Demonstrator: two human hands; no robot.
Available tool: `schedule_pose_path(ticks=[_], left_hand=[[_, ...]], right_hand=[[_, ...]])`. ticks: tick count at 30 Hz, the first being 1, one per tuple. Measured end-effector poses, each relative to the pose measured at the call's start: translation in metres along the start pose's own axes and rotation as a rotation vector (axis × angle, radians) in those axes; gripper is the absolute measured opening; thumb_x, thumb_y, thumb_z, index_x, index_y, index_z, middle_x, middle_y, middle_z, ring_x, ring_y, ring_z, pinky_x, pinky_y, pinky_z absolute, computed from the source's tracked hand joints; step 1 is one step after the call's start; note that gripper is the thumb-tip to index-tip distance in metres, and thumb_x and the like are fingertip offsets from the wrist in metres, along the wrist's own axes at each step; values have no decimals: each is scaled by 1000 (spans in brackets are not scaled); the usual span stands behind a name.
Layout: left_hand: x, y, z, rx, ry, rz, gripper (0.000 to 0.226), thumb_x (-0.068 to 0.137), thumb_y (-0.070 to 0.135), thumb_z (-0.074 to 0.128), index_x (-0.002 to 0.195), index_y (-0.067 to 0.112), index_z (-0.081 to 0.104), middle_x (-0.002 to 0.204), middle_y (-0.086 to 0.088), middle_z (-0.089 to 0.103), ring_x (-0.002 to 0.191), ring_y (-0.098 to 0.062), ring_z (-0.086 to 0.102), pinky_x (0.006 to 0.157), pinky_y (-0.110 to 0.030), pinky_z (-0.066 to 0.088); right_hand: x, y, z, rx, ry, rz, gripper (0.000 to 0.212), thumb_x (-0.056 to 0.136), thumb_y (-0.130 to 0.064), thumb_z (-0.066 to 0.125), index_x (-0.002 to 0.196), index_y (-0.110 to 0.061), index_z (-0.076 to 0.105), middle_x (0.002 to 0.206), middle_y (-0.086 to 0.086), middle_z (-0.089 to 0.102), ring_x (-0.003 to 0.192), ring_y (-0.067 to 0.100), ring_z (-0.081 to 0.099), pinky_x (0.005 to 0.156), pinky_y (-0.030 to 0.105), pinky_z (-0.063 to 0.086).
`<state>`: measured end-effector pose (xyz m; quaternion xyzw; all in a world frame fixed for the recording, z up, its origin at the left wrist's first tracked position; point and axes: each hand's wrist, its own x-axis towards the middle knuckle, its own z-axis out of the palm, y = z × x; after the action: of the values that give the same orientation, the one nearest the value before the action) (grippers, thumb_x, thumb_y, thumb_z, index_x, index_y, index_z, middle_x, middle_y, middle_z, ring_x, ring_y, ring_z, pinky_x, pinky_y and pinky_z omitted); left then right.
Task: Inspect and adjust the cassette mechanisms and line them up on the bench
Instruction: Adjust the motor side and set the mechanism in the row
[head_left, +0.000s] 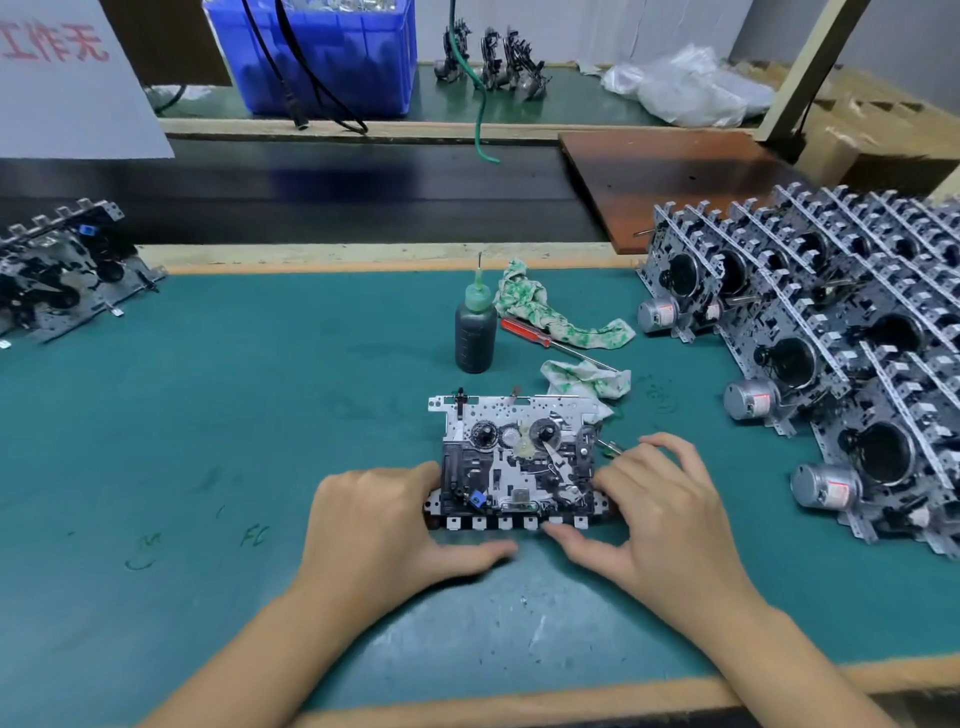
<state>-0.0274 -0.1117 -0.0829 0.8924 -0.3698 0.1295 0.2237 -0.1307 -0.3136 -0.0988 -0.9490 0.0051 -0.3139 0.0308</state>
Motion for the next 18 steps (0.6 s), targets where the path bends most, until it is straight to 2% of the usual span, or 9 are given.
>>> schedule_pose_path(ticks=[5,8,11,14,18], left_hand=[[-2,6,3,24,42,-86,63,57,75,48,42,15,42,31,-1,38,28,-22,44,36,-21,28],[-2,3,3,12,28,-36,65,59,77,48,42,15,43,31,-1,38,28,-22,43,36,-20,27],[-2,-3,2,-36,-49,45,70,57,82,49,47,13,49,34,1,39,31,-21,45,34,-24,33],[-4,-4,0,-38,-106,103,71,57,84,49,51,13,54,36,4,38,32,-19,44,33,-23,35],[-7,-1,0,-50,-68,177,67,61,77,56,46,12,46,34,3,35,30,-20,40,35,-19,30]], right_hand=[[2,4,-2,69,-42,-37,56,72,-64,61,62,-9,57,60,-2,50,61,19,46,88,34,38],[1,4,-2,72,-47,-43,54,72,-61,62,61,-9,56,60,-1,49,62,21,47,85,33,38],[0,3,-1,35,-31,-6,50,76,-56,60,60,-9,56,57,-1,51,61,23,51,82,32,38],[0,6,-2,44,-47,-1,52,73,-59,59,61,-9,56,58,-1,52,61,22,51,83,34,39],[-2,3,-2,41,-47,69,58,68,-66,59,57,-9,56,57,-1,53,60,23,52,79,33,39]])
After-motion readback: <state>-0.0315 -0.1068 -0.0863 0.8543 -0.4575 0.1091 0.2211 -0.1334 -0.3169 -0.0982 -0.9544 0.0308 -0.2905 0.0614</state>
